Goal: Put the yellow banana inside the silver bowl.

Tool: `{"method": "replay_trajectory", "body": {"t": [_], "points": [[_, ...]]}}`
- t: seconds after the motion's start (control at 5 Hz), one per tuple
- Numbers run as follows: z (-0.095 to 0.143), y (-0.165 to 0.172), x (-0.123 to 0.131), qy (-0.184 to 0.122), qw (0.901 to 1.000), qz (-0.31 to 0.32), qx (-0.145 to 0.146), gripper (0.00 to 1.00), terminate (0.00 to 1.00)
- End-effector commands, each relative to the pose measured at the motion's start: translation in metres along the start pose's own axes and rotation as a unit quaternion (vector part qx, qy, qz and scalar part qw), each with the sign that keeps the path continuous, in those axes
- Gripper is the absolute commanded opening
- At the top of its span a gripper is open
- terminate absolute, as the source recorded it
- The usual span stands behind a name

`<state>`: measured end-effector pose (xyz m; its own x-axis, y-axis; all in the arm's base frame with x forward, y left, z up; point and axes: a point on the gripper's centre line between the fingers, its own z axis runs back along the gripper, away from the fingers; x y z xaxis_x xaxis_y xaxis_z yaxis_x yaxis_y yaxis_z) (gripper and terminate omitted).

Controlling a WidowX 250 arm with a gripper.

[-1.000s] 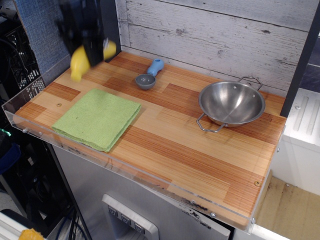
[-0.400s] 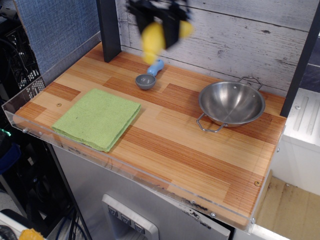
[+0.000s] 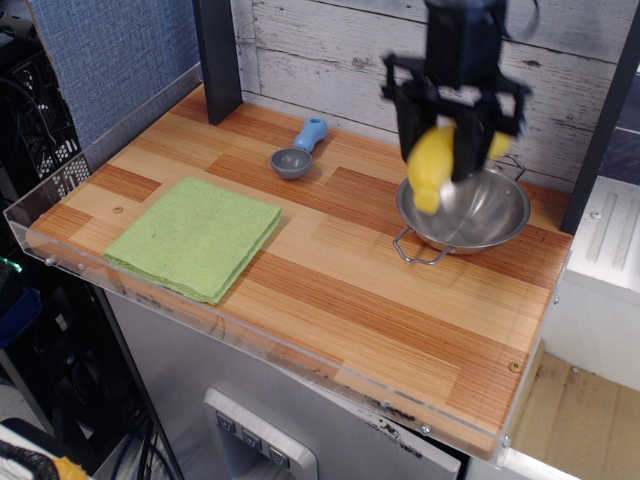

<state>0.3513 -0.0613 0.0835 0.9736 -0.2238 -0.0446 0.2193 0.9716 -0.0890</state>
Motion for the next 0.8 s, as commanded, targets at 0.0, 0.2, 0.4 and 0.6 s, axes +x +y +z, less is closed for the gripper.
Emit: {"method": "replay_trajectory", "body": {"t": [0.0,0.2,0.4,0.6], "points": [[-0.023,0.011,0.008,-0.065,0.9967,0.014,0.046,0.0,0.0],[-0.024,0.021,0.014,-0.075,0.9957,0.024,0.049,0.0,0.0],[-0.024,0.026,0.021,-0.079,0.9958,0.028,0.036,0.0,0.0],[-0.025,0.025,0.025,-0.065,0.9974,0.009,0.03,1.0,0.0]]}}
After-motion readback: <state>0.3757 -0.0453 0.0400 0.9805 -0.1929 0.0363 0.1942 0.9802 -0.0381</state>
